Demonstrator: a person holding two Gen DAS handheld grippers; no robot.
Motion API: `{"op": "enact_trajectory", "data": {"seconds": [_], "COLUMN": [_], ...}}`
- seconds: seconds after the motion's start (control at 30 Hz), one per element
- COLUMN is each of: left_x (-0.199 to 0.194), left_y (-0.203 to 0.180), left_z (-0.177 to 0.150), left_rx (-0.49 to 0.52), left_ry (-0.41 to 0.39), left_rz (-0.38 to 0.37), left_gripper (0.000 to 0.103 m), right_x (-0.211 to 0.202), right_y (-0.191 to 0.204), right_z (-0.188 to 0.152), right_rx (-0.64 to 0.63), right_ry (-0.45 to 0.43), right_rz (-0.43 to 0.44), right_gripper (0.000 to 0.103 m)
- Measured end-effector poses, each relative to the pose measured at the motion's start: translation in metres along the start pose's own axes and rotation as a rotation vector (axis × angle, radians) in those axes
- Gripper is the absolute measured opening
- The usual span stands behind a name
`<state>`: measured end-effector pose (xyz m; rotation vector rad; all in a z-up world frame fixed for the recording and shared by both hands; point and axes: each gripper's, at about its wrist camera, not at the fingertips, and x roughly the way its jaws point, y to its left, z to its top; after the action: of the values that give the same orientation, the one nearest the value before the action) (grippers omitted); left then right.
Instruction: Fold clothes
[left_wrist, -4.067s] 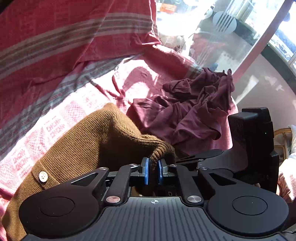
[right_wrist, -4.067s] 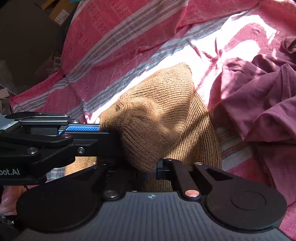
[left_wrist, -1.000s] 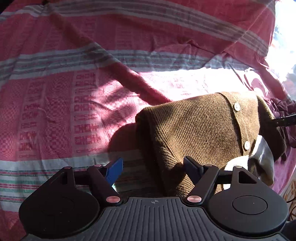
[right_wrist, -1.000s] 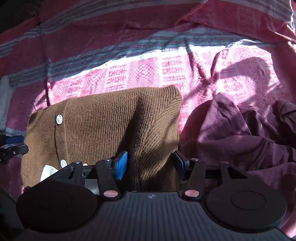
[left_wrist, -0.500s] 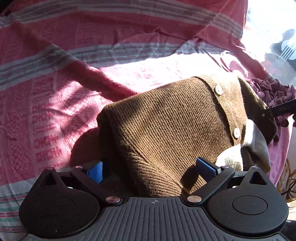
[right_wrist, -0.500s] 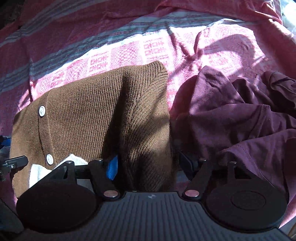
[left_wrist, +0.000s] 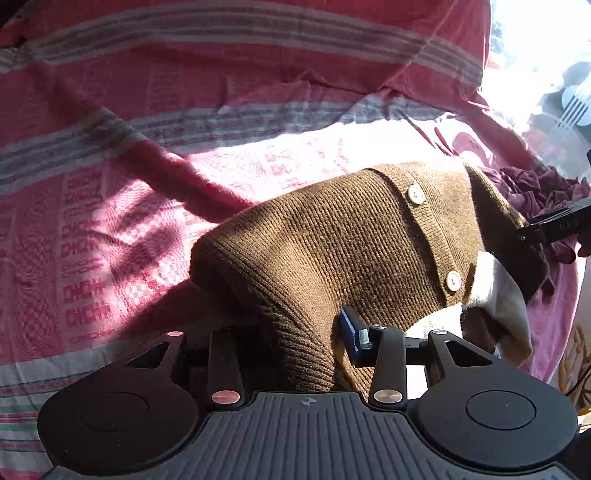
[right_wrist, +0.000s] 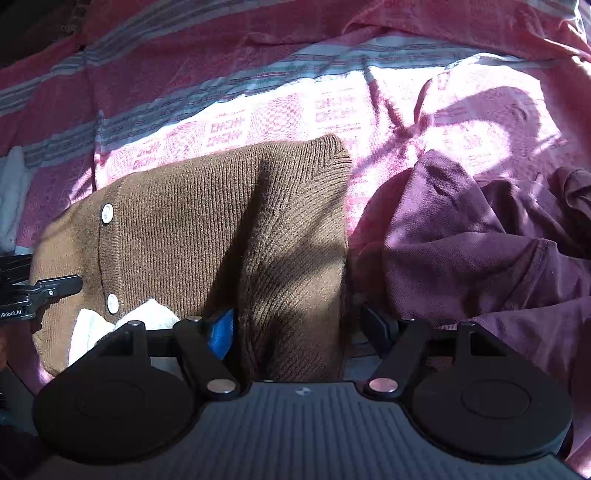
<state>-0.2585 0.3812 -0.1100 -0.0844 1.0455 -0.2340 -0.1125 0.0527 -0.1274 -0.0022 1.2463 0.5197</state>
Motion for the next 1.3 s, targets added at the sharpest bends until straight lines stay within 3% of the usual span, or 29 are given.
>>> {"op": "enact_trajectory", "data": {"seconds": [0.13, 0.2, 0.23, 0.27, 0.37, 0.43, 0.53, 0.6, 0.63, 0.7, 0.8, 0.83, 1.07, 1.3], "left_x": [0.004, 0.006, 0.007, 0.008, 0.006, 0.005, 0.005, 0.006, 0.008, 0.01, 0.006, 0.003, -0.048, -0.11], "left_y": [-0.008, -0.012, -0.014, -0.017, -0.02, -0.017, -0.013, -0.012, -0.013, -0.015, -0.018, -0.018, -0.011, 0.005], "left_z": [-0.002, -0.003, -0.004, -0.003, 0.003, 0.004, 0.004, 0.004, 0.004, 0.005, 0.009, 0.011, 0.02, 0.028], "left_rx": [0.001, 0.002, 0.002, 0.004, -0.001, -0.017, -0.047, -0.068, -0.08, -0.089, -0.085, -0.092, -0.11, -0.139], "left_ry": [0.027, 0.041, 0.048, 0.049, 0.047, 0.048, 0.052, 0.054, 0.053, 0.05, 0.032, 0.024, -0.089, -0.2], "left_rz": [0.023, 0.034, 0.04, 0.04, 0.037, 0.037, 0.032, 0.031, 0.032, 0.036, 0.037, 0.032, 0.07, 0.127], "left_gripper": [0.079, 0.081, 0.078, 0.063, 0.038, 0.026, 0.025, 0.036, 0.052, 0.056, 0.026, 0.02, 0.018, 0.018], "right_x": [0.002, 0.005, 0.006, 0.007, 0.009, 0.011, 0.015, 0.016, 0.016, 0.018, 0.017, 0.014, -0.02, -0.039], "right_y": [-0.007, -0.008, -0.008, -0.008, -0.007, -0.005, 0.0, 0.013, 0.021, 0.03, 0.034, 0.032, 0.048, 0.108], "right_z": [0.0, -0.001, -0.001, -0.001, 0.0, 0.002, 0.003, -0.001, -0.003, -0.005, -0.001, 0.002, 0.014, 0.035], "right_rx": [-0.022, -0.036, -0.041, -0.041, -0.041, -0.046, -0.046, -0.102, -0.124, -0.138, -0.106, -0.082, -0.062, -0.138], "right_ry": [-0.004, -0.008, -0.012, -0.019, -0.04, -0.061, -0.092, -0.095, -0.098, -0.102, -0.109, -0.096, -0.081, -0.097], "right_rz": [0.032, 0.037, 0.041, 0.053, 0.088, 0.097, 0.082, 0.051, 0.046, 0.037, 0.027, 0.057, 0.152, 0.286], "right_gripper": [0.077, 0.078, 0.078, 0.078, 0.08, 0.082, 0.086, 0.082, 0.078, 0.076, 0.06, 0.037, 0.036, 0.036]}}
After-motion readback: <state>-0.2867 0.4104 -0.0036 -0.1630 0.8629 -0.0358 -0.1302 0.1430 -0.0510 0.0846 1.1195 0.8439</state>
